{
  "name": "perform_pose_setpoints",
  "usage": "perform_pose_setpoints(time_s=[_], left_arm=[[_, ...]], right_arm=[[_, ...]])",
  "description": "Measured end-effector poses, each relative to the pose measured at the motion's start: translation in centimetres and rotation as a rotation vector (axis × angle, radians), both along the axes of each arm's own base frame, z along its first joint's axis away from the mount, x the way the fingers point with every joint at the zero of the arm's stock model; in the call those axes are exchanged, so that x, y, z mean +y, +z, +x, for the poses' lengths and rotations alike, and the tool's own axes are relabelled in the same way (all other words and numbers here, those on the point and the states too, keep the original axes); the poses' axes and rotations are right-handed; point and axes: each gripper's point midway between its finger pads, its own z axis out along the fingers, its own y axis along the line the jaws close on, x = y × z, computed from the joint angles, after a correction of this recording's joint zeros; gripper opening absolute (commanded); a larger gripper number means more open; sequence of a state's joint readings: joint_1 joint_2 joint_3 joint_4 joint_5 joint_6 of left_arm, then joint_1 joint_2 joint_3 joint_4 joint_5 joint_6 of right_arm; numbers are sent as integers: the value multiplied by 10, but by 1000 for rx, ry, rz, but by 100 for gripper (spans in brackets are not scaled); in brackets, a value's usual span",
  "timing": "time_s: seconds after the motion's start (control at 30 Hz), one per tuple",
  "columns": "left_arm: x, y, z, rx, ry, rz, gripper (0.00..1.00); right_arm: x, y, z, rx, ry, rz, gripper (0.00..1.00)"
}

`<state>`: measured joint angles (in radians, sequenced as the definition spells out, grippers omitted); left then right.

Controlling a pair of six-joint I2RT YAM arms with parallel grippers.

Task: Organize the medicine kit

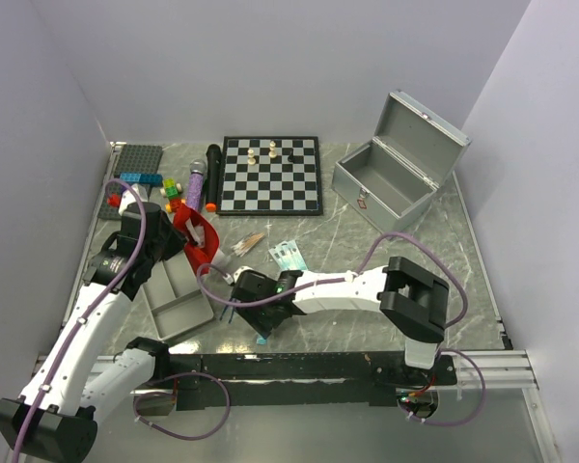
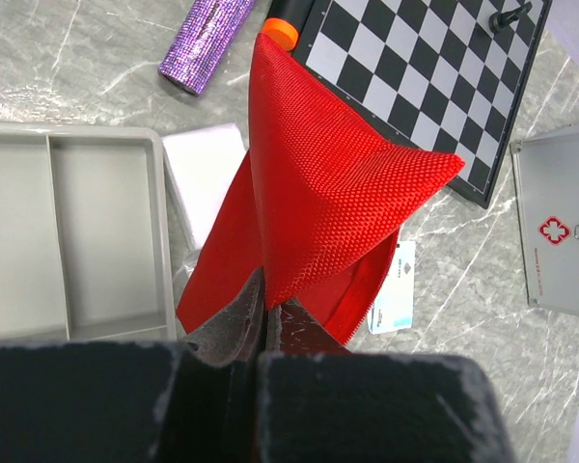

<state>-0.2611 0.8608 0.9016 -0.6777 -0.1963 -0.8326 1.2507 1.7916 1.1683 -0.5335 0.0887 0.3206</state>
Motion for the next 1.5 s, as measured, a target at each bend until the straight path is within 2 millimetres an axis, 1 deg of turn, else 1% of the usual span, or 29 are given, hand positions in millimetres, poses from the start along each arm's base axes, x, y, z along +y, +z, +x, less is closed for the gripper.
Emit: perform_pose_setpoints(time_s=[0.17,0.3,0.53,0.6,0.7,0.8,0.87,0.97,1.17,1.33,1.5], left_arm=[[0,-5,-1,10,-1,2,1],[0,-7,-2,16,-3,1,1],[0,-7,-2,17,-3,0,1],[0,-7,-2,17,-3,0,1],[0,-8,-2,18,-4,0,1],[-1,-9,-2,19,-7,-3,1],[-1,-9,-2,19,-8,-4,1],[-1,-10,-1,16,-8,-6,1],[-3,-11,-1,17,-14,-10,1],[-3,-11,-1,14,-17,-13,1],[-4,-15,-4,20,-22,-16,1]], right_arm=[[1,-11,1,5,3,-28,57],[1,-11,3,-6,-4,-31,54],[-3,-12,12,-17,-40,-25,52],[-6,-12,19,-19,-62,-20,55],[-14,-12,30,-27,-97,-16,63],[-20,-11,35,-33,-118,-17,65],[-23,-10,34,-28,-127,-18,65],[-21,-6,30,-8,-132,-2,64],[-24,-8,20,45,-139,-10,64],[-23,-9,12,88,-136,-7,57],[-22,-11,10,108,-128,-7,53]])
